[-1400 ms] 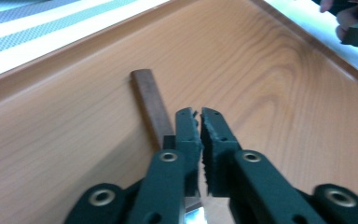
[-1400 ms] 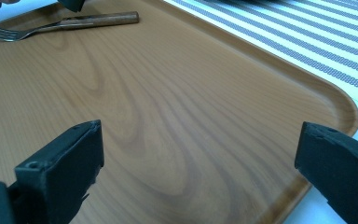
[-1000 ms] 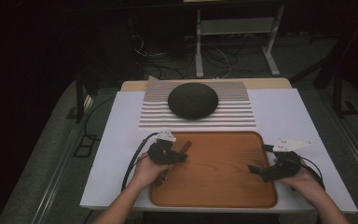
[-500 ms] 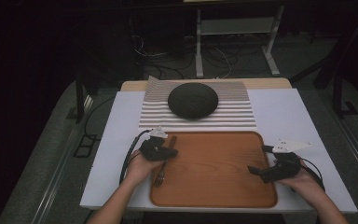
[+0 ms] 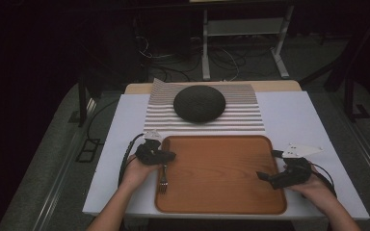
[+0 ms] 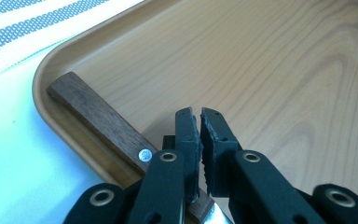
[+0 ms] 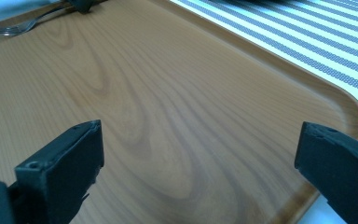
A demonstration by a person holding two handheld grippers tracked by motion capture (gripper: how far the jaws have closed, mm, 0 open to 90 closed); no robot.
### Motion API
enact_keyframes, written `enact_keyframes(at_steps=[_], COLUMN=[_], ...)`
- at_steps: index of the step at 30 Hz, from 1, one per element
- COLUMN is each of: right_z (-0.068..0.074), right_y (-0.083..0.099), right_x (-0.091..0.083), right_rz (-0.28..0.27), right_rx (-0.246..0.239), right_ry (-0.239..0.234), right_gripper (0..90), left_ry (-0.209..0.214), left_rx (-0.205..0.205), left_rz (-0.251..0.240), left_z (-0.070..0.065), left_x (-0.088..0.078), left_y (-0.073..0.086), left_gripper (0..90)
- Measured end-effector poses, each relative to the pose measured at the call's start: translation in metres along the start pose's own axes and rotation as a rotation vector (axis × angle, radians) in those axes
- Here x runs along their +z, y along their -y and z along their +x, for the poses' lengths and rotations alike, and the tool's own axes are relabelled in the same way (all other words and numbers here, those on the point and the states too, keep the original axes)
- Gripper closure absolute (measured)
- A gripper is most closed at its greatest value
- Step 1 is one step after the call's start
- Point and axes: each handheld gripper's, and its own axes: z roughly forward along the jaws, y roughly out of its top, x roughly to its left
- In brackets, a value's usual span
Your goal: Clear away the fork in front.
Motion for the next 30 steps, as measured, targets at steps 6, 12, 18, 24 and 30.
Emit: enact_keyframes(at_steps=[6, 12, 18, 24, 30], right_z=[-0.001, 0.000, -0.001, -0.003, -0.002], right_y=[0.000, 0.001, 0.001, 0.002, 0.002], right_x=[-0.001, -0.001, -0.002, -0.003, -0.003], right_rz=[-0.001, -0.002, -0.002, -0.006, -0.007], right_rx=[0.001, 0.001, 0.007, 0.013, 0.014], right_ry=[0.002, 0.000, 0.002, 0.005, 0.007], right_gripper=[1.3, 1.3, 1.3, 1.3, 1.3], left_ry=[-0.002, 0.010, 0.025, 0.011, -0.015], left_rx=[0.023, 0.049, 0.048, 0.061, 0.067], left_rz=[-0.047, -0.104, -0.155, -0.186, -0.216], left_z=[-0.005, -0.011, -0.016, -0.023, -0.024], left_x=[-0.004, -0.014, -0.030, -0.044, -0.054], left_y=[-0.002, -0.004, -0.001, 0.006, 0.017], left_gripper=[73.7, 57.6, 40.5, 23.8, 13.7])
